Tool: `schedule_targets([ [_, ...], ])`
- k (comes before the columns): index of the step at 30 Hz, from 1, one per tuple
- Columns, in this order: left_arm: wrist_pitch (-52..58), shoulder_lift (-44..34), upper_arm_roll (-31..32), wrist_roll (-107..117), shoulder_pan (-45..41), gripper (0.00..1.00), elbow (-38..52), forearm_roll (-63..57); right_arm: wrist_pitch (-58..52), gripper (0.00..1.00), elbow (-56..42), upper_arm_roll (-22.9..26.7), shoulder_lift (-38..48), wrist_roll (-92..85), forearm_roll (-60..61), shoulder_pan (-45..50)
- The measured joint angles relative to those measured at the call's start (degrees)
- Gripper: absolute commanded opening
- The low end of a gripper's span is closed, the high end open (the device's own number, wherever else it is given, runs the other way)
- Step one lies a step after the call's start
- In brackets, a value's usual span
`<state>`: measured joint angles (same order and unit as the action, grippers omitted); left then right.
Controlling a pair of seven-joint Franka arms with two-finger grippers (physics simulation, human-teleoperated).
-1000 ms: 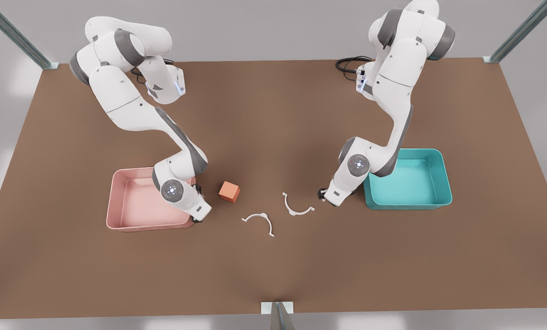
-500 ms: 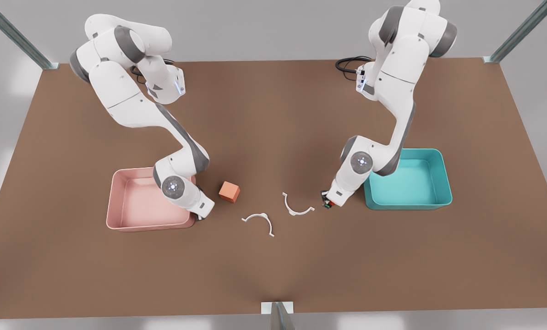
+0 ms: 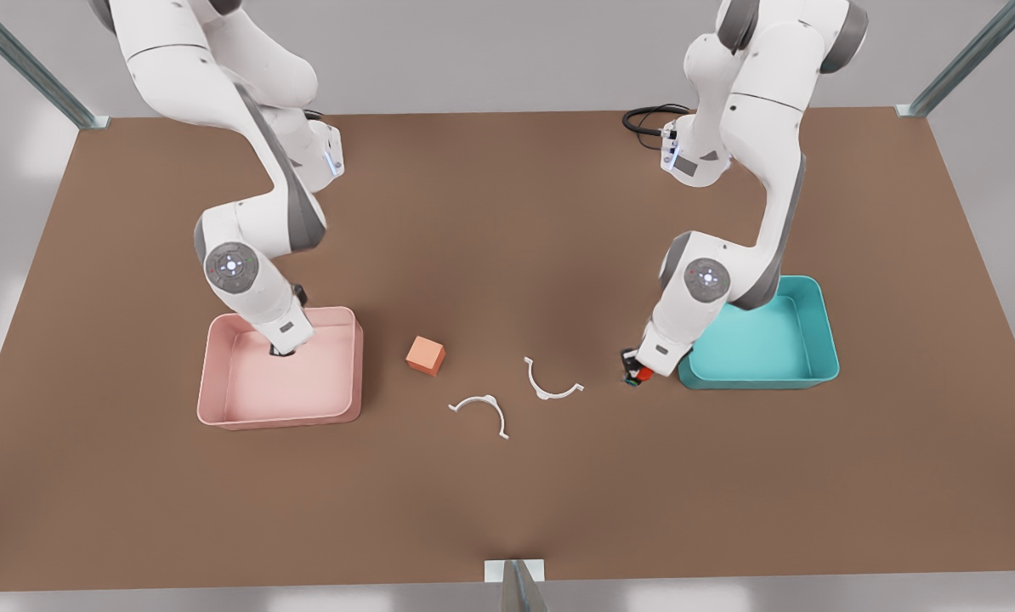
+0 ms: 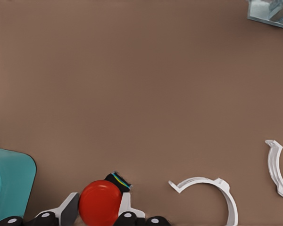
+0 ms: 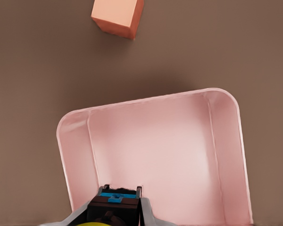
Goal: Place the red button in the blue storage box with the left arm, and place the yellow button in the pink storage box with the right arm
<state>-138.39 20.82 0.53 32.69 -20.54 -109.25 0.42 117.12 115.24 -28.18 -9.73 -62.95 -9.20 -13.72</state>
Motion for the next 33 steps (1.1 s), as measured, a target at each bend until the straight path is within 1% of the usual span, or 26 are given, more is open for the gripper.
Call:
schedule_targets([
  [3,4.9,-2.9,-0.5,-1.5,2.3,0.54,0.0,0.0,1.2,0.26,1.3,0.1,-2.7,2.0,0.8,-2.2],
  [4,6.5,-3.5,-0.5,-2.1,3.4,0.54,0.0,0.0,2.0,0.33,1.3,0.4,-3.8,2.5,0.8,-2.5],
  [5,8.0,-4.1,-0.5,-2.8,4.6,0.54,0.0,0.0,2.7,0.55,1.2,0.5,-4.7,3.1,0.8,-2.8],
  [6,9.4,-4.6,-0.5,-3.6,5.7,0.54,0.0,0.0,3.4,1.0,1.1,0.5,-5.5,3.7,0.7,-3.2],
  [11,15.2,-5.9,-0.5,-8.5,12.0,0.54,0.2,0.4,5.9,1.0,-0.4,0.6,-7.7,6.3,-1.4,-4.3],
  [12,16.1,-6.3,-0.5,-9.7,13.2,0.54,0.3,0.6,6.1,1.0,-1.9,0.6,-7.8,6.7,-1.5,-4.4],
  [13,17.0,-6.4,-0.5,-10.8,14.3,0.54,0.4,0.8,6.0,1.0,-5.8,0.5,-7.8,7.1,-1.0,-4.7],
  [15,18.3,-6.6,-0.5,-13.2,16.1,0.54,0.5,1.0,3.5,1.0,-18.5,0.5,-7.6,8.3,0.1,-5.1],
  [16,19.0,-6.6,-0.5,-14.5,17.1,0.54,0.5,1.1,2.4,1.0,-23.0,0.6,-7.1,9.2,0.4,-5.6],
  [17,19.6,-6.4,-0.5,-15.8,18.2,0.54,0.5,1.1,1.1,1.0,-25.3,1.2,-5.7,10.6,0.5,-5.2],
  [18,20.4,-6.2,-0.6,-17.2,19.1,0.54,0.5,1.2,0.1,1.0,-26.6,3.5,-3.7,12.5,0.8,-2.9],
  [20,22.0,-5.1,-0.6,-19.7,19.9,0.55,0.4,1.2,-2.8,1.0,-26.7,10.5,1.6,17.5,1.8,3.0],
  [22,23.8,-4.3,-0.7,-22.1,20.0,0.55,0.1,1.2,-6.0,1.0,-22.3,17.8,5.3,22.5,2.5,7.6],
  [23,24.9,-4.3,-0.7,-23.1,20.0,0.57,0.0,1.2,-7.8,1.0,-21.3,20.9,5.3,25.1,2.7,9.5],
  [24,25.9,-4.5,-0.7,-24.2,19.9,0.67,-0.1,1.2,-9.6,1.0,-21.4,22.6,5.2,27.6,2.9,10.3],
  [25,27.0,-4.7,-0.7,-25.1,19.9,1.0,-0.1,1.1,-11.5,1.0,-21.6,22.7,5.1,29.9,3.1,9.7],
  [26,27.8,-4.8,-0.7,-26.1,19.8,1.0,-0.2,1.1,-13.3,1.0,-23.1,22.4,3.9,32.1,3.4,9.3],
  [28,29.5,-4.9,-0.7,-27.7,19.6,1.0,0.7,1.0,-17.4,1.0,-34.3,22.9,-2.3,36.2,4.7,10.7],
  [29,30.8,-4.9,-0.6,-28.4,19.5,1.0,3.0,1.0,-19.2,1.0,-37.7,23.2,-4.3,38.1,5.3,11.3],
  [31,34.5,-5.2,-0.5,-29.3,19.1,1.0,12.3,1.0,-22.0,1.0,-42.1,23.9,-7.6,41.6,6.1,11.5],
  [33,39.4,-6.0,-0.4,-29.7,18.8,1.0,22.9,0.9,-23.9,1.0,-43.4,24.0,-8.8,44.7,6.5,11.6],
])
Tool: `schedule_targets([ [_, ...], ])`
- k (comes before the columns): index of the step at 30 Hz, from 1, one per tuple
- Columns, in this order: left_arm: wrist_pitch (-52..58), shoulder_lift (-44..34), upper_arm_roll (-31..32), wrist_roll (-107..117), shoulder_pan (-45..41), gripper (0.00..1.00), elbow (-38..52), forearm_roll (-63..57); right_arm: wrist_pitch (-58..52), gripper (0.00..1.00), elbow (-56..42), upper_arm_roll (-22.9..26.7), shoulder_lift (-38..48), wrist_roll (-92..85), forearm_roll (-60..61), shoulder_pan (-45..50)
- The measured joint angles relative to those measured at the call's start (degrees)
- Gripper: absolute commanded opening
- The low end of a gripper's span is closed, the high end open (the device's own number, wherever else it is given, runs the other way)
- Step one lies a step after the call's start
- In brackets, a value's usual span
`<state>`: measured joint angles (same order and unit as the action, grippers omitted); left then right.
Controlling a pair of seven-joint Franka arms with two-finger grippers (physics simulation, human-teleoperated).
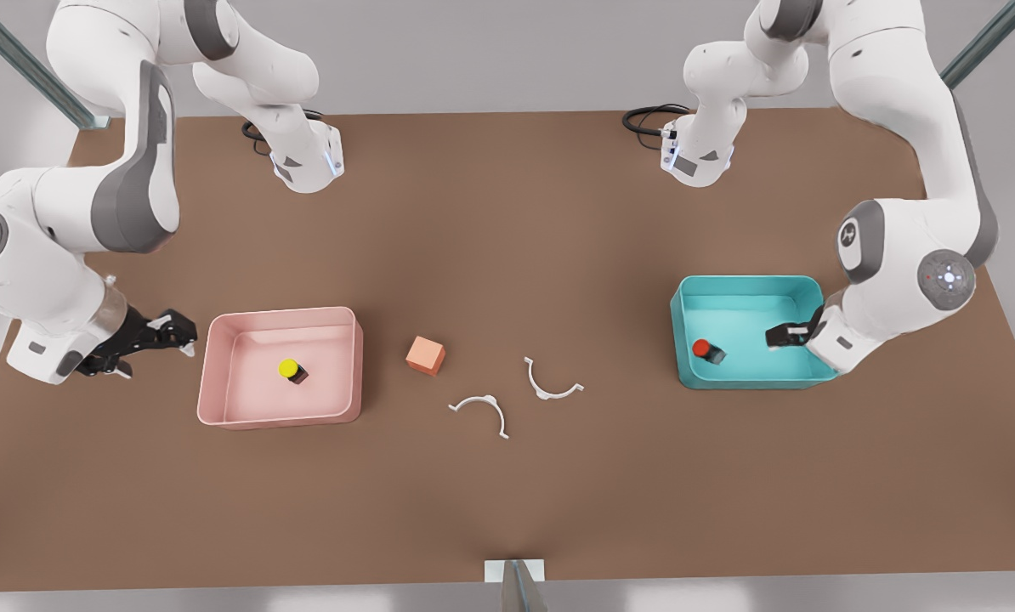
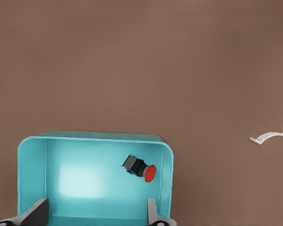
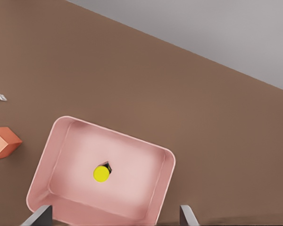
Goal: Place the red button in the blue storage box with the left arm, and place the yellow button in the pink storage box with the right arm
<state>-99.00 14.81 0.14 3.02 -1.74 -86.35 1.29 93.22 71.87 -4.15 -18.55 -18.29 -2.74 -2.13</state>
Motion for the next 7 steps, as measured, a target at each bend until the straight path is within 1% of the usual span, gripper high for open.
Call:
schedule_targets([
  [2,4.3,-3.1,0.0,-0.3,0.0,1.0,5.6,-0.2,-1.4,1.0,-0.3,0.3,0.3,2.7,0.3,-0.1],
  [4,7.4,-6.2,0.1,-0.5,0.3,1.0,7.2,-0.4,-1.7,1.0,1.0,0.2,3.1,5.0,0.1,-0.6],
  [7,10.4,-7.4,0.3,-0.8,0.4,1.0,7.7,-0.8,-1.0,1.0,7.6,-0.1,8.7,8.0,-1.0,-0.4],
])
